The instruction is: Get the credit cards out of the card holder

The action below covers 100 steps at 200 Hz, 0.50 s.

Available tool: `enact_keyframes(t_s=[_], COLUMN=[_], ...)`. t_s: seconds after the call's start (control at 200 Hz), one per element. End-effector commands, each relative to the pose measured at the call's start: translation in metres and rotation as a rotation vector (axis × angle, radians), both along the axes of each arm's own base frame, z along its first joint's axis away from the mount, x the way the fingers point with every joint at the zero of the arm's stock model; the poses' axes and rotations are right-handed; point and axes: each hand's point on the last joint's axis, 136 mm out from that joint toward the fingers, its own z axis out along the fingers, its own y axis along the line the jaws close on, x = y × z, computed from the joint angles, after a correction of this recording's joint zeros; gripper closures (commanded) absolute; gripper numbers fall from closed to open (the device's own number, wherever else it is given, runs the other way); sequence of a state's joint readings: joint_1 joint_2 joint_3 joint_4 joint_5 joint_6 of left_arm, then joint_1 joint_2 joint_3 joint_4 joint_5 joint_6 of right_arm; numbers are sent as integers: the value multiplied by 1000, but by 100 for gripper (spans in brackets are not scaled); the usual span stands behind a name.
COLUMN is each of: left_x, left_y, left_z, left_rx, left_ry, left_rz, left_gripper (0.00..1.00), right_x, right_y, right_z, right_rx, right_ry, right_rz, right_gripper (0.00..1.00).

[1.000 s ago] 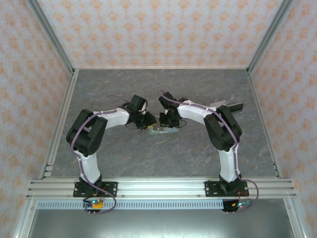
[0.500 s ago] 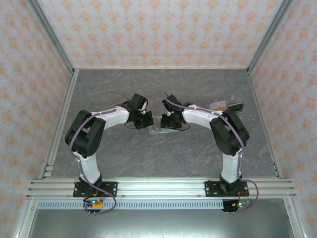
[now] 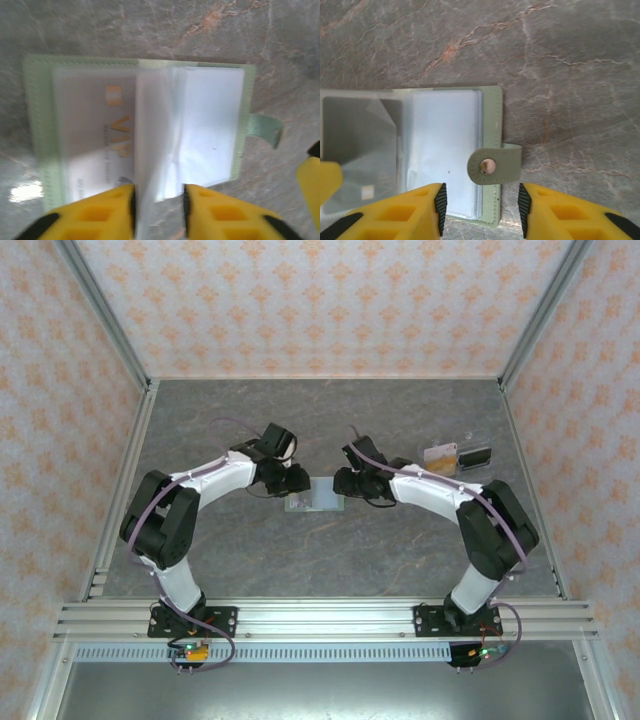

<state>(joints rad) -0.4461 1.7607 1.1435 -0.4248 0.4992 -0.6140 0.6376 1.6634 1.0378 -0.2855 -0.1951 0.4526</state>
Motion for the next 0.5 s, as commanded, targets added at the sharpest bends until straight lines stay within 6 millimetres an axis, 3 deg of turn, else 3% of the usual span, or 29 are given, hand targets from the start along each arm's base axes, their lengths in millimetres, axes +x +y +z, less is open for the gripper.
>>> enact_keyframes(t_s=[0.0, 0.15, 0.265, 0.495], left_x=[10, 14, 17, 28], left_y=[-33, -59, -67, -40], left_z=[24, 33, 27, 22], left_rx=[-109, -196, -214, -103], left_ry=[-48, -52, -33, -58], left_rz=[-38, -56, -49, 28], left_gripper=[57, 49, 46, 46], right_x=[12, 13, 13, 9], right_y=[-14, -20, -26, -9], right_z=[15, 23, 27, 22], right_rx=[10, 43, 51, 93], right_ry=[-88, -126, -152, -119], right_rz=[-93, -129, -151, -65], right_gripper=[58, 59, 59, 63])
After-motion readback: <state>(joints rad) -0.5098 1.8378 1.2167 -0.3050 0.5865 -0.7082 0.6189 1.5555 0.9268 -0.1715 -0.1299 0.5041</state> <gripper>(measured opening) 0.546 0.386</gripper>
